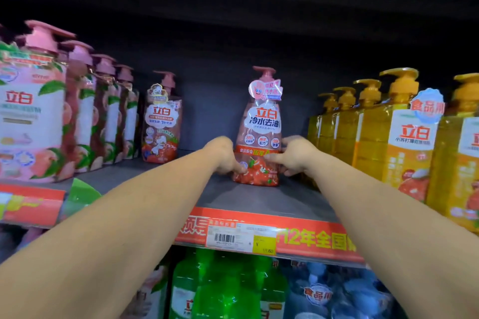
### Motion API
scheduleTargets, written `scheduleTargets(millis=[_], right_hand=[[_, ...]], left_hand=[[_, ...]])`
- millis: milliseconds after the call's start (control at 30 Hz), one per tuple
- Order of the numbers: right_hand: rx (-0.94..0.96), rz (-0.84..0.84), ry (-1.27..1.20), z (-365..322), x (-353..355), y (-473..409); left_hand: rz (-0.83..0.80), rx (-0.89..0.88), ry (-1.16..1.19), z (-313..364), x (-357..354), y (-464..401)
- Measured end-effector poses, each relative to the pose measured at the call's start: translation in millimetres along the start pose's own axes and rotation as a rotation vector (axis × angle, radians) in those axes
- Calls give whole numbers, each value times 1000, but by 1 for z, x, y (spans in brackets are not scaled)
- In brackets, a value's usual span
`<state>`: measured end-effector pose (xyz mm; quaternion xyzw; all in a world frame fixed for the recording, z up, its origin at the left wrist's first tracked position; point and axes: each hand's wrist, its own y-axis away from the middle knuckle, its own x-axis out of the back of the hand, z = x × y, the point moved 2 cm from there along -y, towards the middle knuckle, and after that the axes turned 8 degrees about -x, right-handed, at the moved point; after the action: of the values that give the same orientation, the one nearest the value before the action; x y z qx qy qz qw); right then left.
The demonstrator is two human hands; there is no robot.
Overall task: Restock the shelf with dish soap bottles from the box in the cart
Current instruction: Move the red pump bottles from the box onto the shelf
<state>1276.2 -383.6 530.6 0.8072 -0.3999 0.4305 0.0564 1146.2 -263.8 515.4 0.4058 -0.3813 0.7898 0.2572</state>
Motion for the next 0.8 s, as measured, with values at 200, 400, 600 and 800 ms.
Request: scheduleTargets(millis=[200,400,600,800], right_hand=[[29,4,65,2,-4,-14],[66,26,59,3,-9,-20],[55,29,-6,11,-14,-22],[17,88,106,7,-9,-13]], left_hand=[[7,-21,-155,0,-7,-11],[30,-25,-231,-3,-8,-17],[30,-17,-197,-7,-11,-17],[16,22,-147,-8,4,3]])
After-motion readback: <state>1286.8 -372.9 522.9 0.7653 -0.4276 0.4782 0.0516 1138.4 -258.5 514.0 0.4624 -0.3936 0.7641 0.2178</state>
